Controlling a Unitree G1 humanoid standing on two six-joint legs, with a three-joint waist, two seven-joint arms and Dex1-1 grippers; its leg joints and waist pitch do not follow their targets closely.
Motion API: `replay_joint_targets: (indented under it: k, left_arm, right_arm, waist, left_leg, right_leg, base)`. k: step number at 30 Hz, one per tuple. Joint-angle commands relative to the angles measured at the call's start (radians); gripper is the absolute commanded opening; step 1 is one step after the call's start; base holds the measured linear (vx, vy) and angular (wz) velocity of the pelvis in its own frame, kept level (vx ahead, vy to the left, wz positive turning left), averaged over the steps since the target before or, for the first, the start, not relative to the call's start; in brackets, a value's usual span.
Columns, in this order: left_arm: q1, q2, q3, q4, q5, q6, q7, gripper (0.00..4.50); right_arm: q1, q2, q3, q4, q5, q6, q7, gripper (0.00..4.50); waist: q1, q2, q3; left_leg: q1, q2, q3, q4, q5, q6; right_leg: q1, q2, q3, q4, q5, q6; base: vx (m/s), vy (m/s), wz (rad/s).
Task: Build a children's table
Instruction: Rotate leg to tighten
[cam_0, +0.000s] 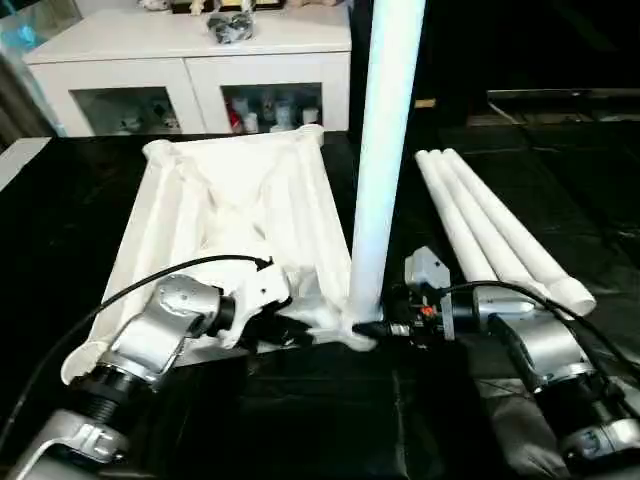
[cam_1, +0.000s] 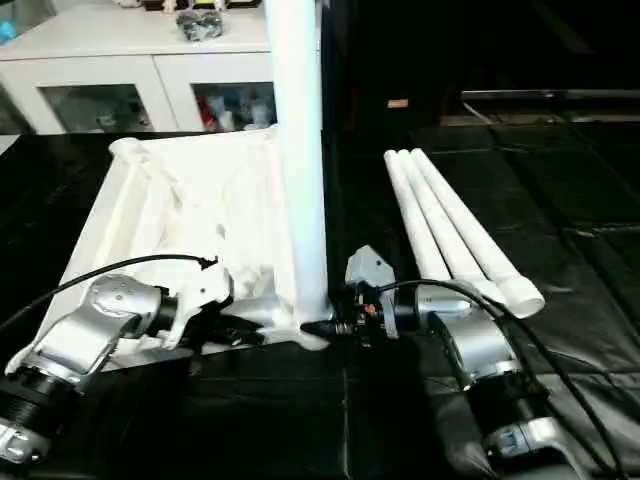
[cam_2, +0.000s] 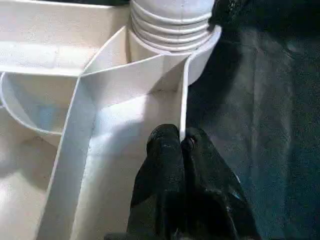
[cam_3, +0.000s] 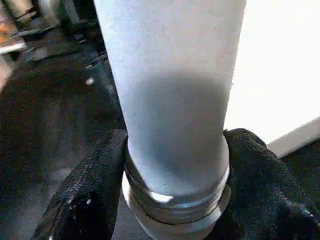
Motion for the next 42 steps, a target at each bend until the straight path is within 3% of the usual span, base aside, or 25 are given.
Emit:
replay_joint_targets:
  k: [1, 3, 7, 11, 14, 15, 17, 23, 25, 26, 28, 29, 37, 41, 42]
  left_arm:
    - [-0.03, -0.056, 0.015, -0.024, -0.019, 0.04, 0.071, 0.0]
    - [-0.054, -0.146, 0.055, -0.039, -0.016, 0.137, 0.219, 0.0]
    - [-0.068, -0.191, 0.077, -0.038, -0.007, 0.168, 0.297, 0.0]
    - [-0.09, -0.276, 0.12, -0.04, 0.01, 0.21, 0.452, 0.0]
    - [-0.091, -0.293, 0.12, -0.043, 0.019, 0.215, 0.48, 0.0]
    - [-0.091, -0.297, 0.117, -0.046, 0.025, 0.217, 0.487, 0.0]
    - [-0.086, -0.287, 0.108, -0.054, 0.032, 0.217, 0.479, 0.0]
    - [-0.07, -0.23, 0.088, -0.062, 0.028, 0.196, 0.412, 0.0]
    - [-0.062, -0.195, 0.082, -0.059, 0.024, 0.178, 0.361, 0.0]
    - [-0.059, -0.176, 0.077, -0.054, 0.025, 0.164, 0.336, 0.0]
    - [-0.056, -0.157, 0.072, -0.049, 0.026, 0.15, 0.314, 0.0]
    - [-0.053, -0.144, 0.071, -0.045, 0.022, 0.141, 0.292, 0.0]
    - [-0.038, 0.003, 0.02, -0.023, 0.0, -0.006, 0.044, 0.0]
    - [-0.035, 0.035, 0.007, -0.019, -0.009, -0.039, -0.026, 0.0]
    - [-0.032, 0.051, -0.005, -0.013, -0.008, -0.063, -0.058, 0.0]
  right_arm:
    - [0.007, 0.067, 0.024, 0.0, -0.012, 0.026, -0.094, 2.67]
    - [-0.014, 0.196, -0.011, 0.039, -0.029, 0.075, -0.318, 2.67]
    - [-0.037, 0.254, -0.019, 0.066, -0.046, 0.092, -0.418, 2.67]
    - [-0.071, 0.346, -0.025, 0.098, -0.07, 0.108, -0.556, 2.67]
    - [-0.074, 0.362, -0.012, 0.095, -0.085, 0.093, -0.56, 2.67]
    - [-0.072, 0.369, -0.011, 0.09, -0.085, 0.09, -0.555, 3.36]
    - [-0.064, 0.368, -0.019, 0.077, -0.081, 0.09, -0.548, 3.36]
    - [-0.039, 0.302, -0.029, 0.045, -0.076, 0.07, -0.497, 4.03]
    - [-0.029, 0.26, -0.046, 0.026, -0.059, 0.061, -0.445, 4.27]
    - [-0.026, 0.238, -0.056, 0.019, -0.046, 0.059, -0.412, 4.32]
    - [-0.025, 0.218, -0.065, 0.012, -0.033, 0.057, -0.381, 4.44]
    - [-0.022, 0.194, -0.062, 0.005, -0.03, 0.047, -0.344, 4.44]
    - [-0.025, 0.007, -0.044, 0.009, -0.034, -0.041, -0.084, 4.44]
    - [-0.031, -0.025, -0.028, 0.01, -0.031, -0.046, -0.032, 4.44]
    - [-0.034, -0.036, -0.019, 0.009, -0.029, -0.056, -0.005, 4.44]
  waist:
    - [-0.006, -0.014, -0.057]
    - [-0.016, -0.015, -0.056]
    - [-0.04, -0.011, -0.057]
    - [-0.042, -0.01, -0.061]
    - [-0.042, -0.01, -0.064]
    - [-0.041, -0.008, -0.065]
    - [-0.041, -0.007, -0.065]
    - [-0.041, -0.006, -0.06]
    - [-0.04, -0.006, -0.06]
    - [-0.038, -0.001, -0.061]
    - [-0.038, -0.004, -0.061]
    - [-0.037, 0.0, -0.061]
    - [-0.017, -0.005, -0.062]
    - [-0.006, -0.007, -0.063]
    - [0.003, -0.006, -0.063]
  left_leg:
    - [0.0, 0.026, -0.007, -0.071, -0.161, 0.046]
    - [-0.001, 0.025, -0.009, -0.074, -0.16, 0.028]
    - [-0.003, 0.02, -0.011, -0.074, -0.174, 0.025]
    - [-0.004, 0.02, -0.011, -0.07, -0.146, 0.042]
    - [-0.004, 0.021, -0.011, -0.069, -0.125, 0.051]
    - [-0.004, 0.022, -0.01, -0.067, -0.114, 0.059]
    - [-0.004, 0.022, -0.01, -0.067, -0.105, 0.07]
    - [-0.001, 0.023, -0.01, -0.071, -0.158, 0.065]
    - [0.0, 0.023, -0.009, -0.071, -0.16, 0.064]
    - [0.001, 0.024, -0.011, -0.071, -0.16, 0.065]
    - [0.0, 0.024, -0.01, -0.07, -0.158, 0.069]
    - [-0.001, 0.025, -0.01, -0.07, -0.15, 0.071]
    - [0.004, 0.028, -0.007, -0.067, -0.155, 0.078]
    - [0.005, 0.031, -0.005, -0.066, -0.138, 0.084]
    - [0.005, 0.031, -0.004, -0.065, -0.139, 0.083]
  right_leg:
    - [0.055, -0.059, 0.039, -0.078, -0.243, -0.209]
    - [0.056, -0.061, 0.038, -0.08, -0.276, -0.192]
    - [0.053, -0.058, 0.037, -0.088, -0.299, -0.181]
    - [0.055, -0.056, 0.036, -0.084, -0.224, -0.196]
    - [0.057, -0.056, 0.036, -0.078, -0.168, -0.21]
    - [0.057, -0.056, 0.037, -0.075, -0.132, -0.219]
    - [0.059, -0.056, 0.037, -0.072, -0.096, -0.23]
    - [0.058, -0.058, 0.037, -0.08, -0.155, -0.223]
    - [0.058, -0.058, 0.038, -0.08, -0.158, -0.222]
    - [0.058, -0.057, 0.038, -0.079, -0.152, -0.22]
    - [0.059, -0.057, 0.039, -0.077, -0.134, -0.225]
    - [0.059, -0.058, 0.039, -0.075, -0.118, -0.231]
    - [0.055, -0.057, 0.038, -0.072, -0.122, -0.242]
    - [0.053, -0.057, 0.039, -0.068, -0.099, -0.254]
    - [0.052, -0.059, 0.04, -0.068, -0.111, -0.252]
  base:
    - [0.0, 0.0, 0.0]
    - [0.0, 0.0, 0.0]
    - [0.0, 0.0, 0.0]
    - [0.0, 0.0, 0.0]
    - [0.0, 0.0, 0.0]
    - [0.0, 0.0, 0.0]
    - [0.0, 0.0, 0.0]
    - [0.0, 0.0, 0.0]
    - [0.0, 0.0, 0.0]
    - [0.0, 0.0, 0.0]
    - [0.0, 0.0, 0.0]
    - [0.0, 0.0, 0.0]
    - [0.0, 0.0, 0.0]
    - [0.0, 0.0, 0.0]
    - [0.0, 0.0, 0.0]
